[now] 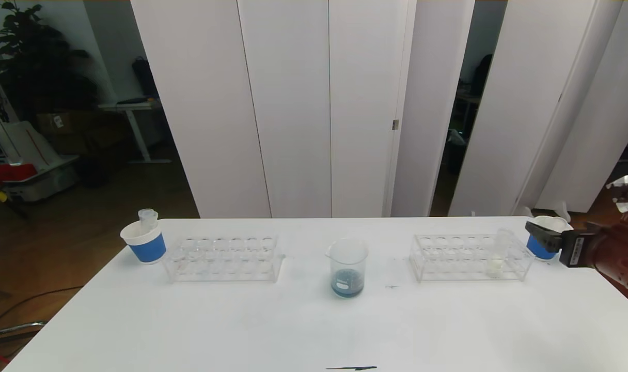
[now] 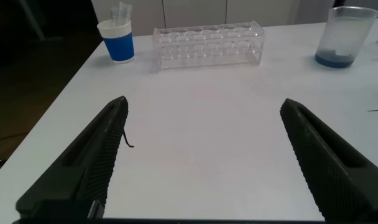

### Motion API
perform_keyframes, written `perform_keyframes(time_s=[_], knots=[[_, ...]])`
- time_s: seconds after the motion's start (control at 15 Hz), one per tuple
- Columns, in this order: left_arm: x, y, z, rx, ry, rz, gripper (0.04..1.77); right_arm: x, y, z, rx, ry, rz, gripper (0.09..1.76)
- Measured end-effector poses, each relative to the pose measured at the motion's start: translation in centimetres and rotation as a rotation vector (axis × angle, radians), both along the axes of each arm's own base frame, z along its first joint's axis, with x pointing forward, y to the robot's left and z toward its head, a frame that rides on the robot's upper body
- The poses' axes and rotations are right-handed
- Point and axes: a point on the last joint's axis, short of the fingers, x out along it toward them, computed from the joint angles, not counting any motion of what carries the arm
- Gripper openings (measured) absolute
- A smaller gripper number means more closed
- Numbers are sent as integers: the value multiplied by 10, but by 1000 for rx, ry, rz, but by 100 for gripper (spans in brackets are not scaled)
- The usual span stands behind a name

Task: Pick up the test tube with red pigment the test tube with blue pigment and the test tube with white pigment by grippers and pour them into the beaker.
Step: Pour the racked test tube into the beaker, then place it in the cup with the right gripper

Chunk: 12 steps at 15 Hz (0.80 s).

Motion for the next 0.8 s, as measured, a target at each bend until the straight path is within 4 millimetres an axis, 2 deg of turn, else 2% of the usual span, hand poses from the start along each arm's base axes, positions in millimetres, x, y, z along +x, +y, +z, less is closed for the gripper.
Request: perform_keyframes(time_s=[0.27,0.8], knots=[[0,0,0,0,0,0,175,7,0,-37,-4,70,7,175],[0,0,0,0,0,0,175,55,5,-67,-81,59,46,175]])
